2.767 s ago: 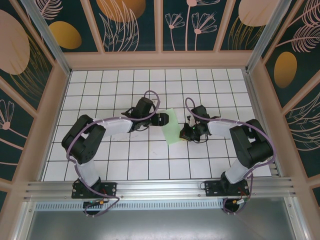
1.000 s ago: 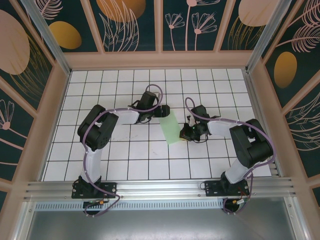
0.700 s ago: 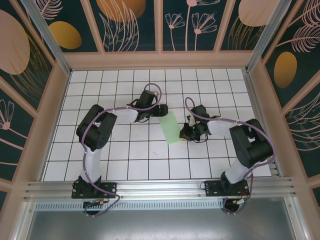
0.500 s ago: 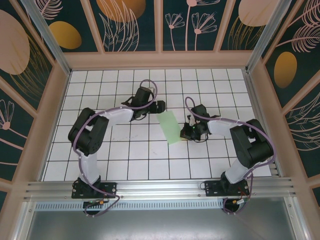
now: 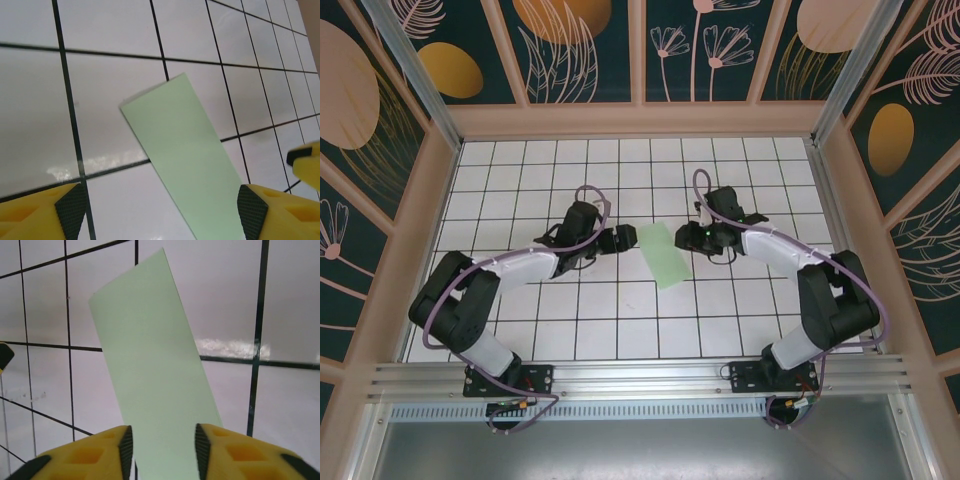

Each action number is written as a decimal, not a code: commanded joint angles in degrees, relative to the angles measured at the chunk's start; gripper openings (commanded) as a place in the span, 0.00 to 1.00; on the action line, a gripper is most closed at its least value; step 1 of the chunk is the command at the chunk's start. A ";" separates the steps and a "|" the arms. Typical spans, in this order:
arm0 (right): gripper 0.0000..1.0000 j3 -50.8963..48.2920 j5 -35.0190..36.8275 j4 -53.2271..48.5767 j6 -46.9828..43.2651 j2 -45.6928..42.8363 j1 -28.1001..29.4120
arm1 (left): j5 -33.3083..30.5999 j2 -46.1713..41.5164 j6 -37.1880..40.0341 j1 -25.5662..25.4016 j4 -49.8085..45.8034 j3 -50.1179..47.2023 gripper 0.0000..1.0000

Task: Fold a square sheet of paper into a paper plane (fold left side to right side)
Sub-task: Rotate the square sheet of paper at the center of the table.

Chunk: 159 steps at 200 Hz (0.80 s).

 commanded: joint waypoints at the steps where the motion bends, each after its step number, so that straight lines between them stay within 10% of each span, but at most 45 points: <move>1: 0.47 3.56 1.73 -0.18 -4.20 4.09 -0.39 | 3.29 -1.57 -4.98 -1.15 6.91 -2.77 0.81; 159: 0.67 -0.24 4.16 -4.00 1.65 9.31 3.51 | 1.09 1.51 -5.49 -3.81 7.57 -3.60 0.81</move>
